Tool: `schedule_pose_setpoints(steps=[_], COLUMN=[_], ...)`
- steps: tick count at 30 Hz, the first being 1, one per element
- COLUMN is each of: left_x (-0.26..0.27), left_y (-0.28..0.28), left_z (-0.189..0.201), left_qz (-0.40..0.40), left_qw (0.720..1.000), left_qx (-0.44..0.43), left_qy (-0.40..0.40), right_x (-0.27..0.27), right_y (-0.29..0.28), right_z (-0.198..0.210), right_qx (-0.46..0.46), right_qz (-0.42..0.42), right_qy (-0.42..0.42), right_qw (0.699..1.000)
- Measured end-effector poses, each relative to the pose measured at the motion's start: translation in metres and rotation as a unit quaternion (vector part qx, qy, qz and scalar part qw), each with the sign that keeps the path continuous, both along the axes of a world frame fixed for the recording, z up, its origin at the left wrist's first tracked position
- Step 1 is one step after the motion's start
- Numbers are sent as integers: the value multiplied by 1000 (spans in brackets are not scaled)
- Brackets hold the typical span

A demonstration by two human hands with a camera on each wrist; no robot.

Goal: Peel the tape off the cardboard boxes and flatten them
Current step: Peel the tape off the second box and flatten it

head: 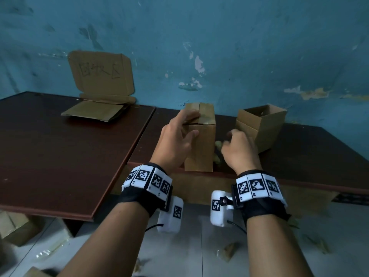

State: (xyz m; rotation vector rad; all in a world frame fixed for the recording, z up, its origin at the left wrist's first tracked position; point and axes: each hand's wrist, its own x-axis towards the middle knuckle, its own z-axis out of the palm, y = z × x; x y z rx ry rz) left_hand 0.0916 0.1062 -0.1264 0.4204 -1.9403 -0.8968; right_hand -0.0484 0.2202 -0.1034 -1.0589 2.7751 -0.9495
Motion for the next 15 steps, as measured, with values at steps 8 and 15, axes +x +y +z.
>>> schedule_pose_setpoints(steps=[8,15], left_x=[-4,-6], left_y=[-2,-1], left_z=[-2,-4], left_qz=[-1,-6], left_qw=[1000,1000], left_qx=[-10,-12], left_qy=[2,-1], right_x=[-5,1], right_y=[6,-3], right_z=[12,6], right_qx=[-279,-232], right_qz=[104,190], right_qy=[48,78], right_qw=[953,951])
